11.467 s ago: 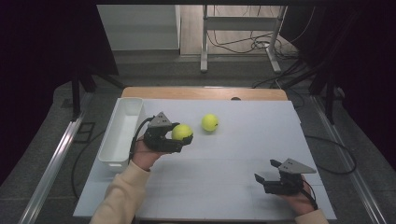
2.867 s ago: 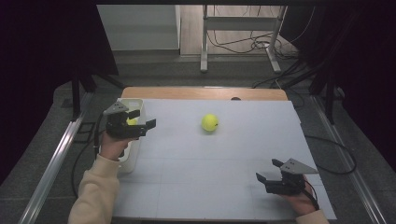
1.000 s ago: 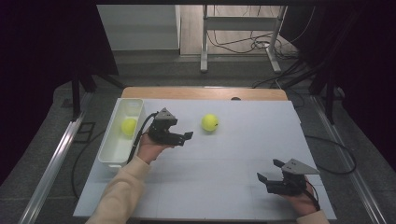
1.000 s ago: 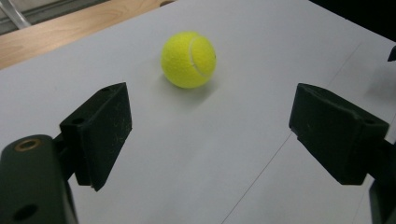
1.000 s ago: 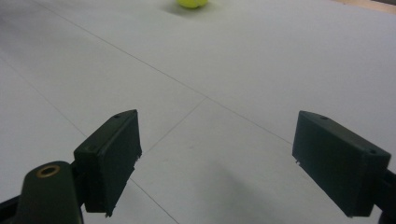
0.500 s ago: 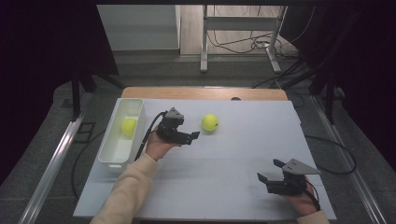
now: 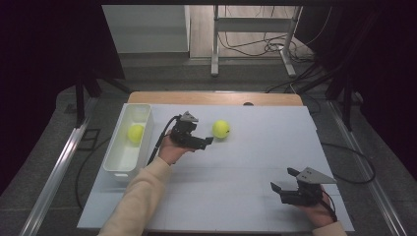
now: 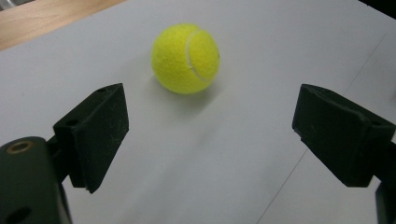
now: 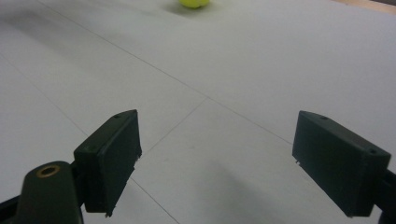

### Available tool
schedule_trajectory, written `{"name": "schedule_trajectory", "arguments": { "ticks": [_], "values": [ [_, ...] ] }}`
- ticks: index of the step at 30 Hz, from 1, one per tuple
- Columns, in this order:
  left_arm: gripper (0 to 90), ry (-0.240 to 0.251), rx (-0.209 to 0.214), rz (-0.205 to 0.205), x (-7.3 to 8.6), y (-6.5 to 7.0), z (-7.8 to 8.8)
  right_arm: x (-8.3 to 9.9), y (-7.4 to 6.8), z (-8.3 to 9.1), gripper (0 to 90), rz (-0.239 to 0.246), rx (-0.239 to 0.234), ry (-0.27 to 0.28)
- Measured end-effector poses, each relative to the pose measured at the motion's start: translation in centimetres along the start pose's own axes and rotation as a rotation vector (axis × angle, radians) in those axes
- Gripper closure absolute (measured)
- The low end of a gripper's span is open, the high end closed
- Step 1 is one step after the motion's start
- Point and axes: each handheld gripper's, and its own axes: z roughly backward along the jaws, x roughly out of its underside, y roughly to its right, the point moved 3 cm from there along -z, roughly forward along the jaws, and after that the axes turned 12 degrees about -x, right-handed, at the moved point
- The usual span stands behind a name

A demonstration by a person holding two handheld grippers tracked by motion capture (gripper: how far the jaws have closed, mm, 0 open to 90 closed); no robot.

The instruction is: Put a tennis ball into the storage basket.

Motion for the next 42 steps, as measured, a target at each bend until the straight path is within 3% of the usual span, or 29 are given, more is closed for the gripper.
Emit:
{"name": "schedule_trajectory", "arguments": {
  "ticks": [22, 42],
  "values": [
    [10.1, -0.014, -0.039, 0.018, -1.1, -0.3, -2.8, 0.0, 0.0, 0.0, 16.1, -0.002, 0.0, 0.0],
    [10.1, -0.034, -0.064, -0.012, -1.4, 0.0, -5.5, 0.1, 0.0, 0.0, 16.1, -0.004, 0.002, -0.002]
  ]
}}
